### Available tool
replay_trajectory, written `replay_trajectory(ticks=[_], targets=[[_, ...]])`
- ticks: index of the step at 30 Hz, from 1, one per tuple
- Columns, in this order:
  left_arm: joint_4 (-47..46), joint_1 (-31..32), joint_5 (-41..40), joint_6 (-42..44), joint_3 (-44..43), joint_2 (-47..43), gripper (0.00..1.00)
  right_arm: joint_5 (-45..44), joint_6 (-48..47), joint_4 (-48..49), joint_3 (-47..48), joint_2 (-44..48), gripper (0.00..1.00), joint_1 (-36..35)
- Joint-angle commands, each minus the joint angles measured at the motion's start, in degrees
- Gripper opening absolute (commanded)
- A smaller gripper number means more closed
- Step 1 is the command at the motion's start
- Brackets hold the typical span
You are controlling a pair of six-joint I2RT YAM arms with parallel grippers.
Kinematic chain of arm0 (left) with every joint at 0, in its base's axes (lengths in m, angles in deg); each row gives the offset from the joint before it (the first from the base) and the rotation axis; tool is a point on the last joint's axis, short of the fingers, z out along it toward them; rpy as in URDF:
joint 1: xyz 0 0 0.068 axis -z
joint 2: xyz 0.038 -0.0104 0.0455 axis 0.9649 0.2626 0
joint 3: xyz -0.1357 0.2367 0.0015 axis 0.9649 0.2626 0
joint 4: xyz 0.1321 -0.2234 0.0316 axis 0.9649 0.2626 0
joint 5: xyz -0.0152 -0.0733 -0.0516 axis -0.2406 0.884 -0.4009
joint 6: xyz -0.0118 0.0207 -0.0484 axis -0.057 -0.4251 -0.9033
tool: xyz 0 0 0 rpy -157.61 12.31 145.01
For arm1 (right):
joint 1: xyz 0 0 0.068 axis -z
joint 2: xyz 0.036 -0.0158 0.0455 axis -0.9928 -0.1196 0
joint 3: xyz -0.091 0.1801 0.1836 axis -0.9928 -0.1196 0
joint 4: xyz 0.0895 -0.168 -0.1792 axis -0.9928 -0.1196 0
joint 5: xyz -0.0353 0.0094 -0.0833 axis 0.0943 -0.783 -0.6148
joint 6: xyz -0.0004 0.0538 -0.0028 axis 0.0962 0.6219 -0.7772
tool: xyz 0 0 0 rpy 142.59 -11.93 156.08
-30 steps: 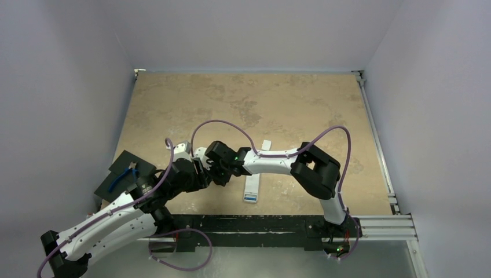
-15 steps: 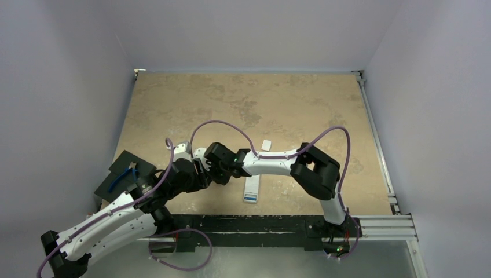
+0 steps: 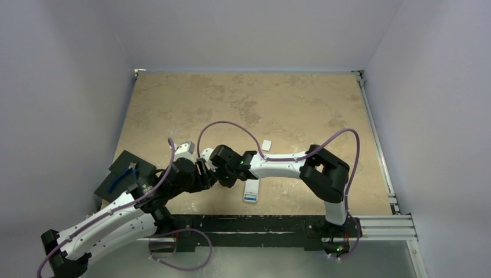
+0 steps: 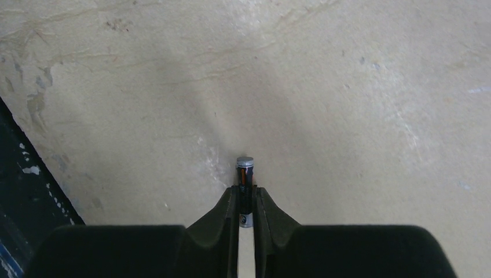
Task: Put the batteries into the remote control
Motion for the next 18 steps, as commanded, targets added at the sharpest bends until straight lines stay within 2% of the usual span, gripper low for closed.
replay_trajectory(ticks=[1,18], targets=[[-0.8,-0.5,-3.1,-0.4,-1.5,0.6,0.51,-1.0,1.6,-6.3,-0.9,6.7,0.0,-0.6],[-9.7,-0.5,0.9,3.1,0.0,7.2,0.51,-6.5,3.1,-17.5,-8.1,23.3,0.0,-0.6]])
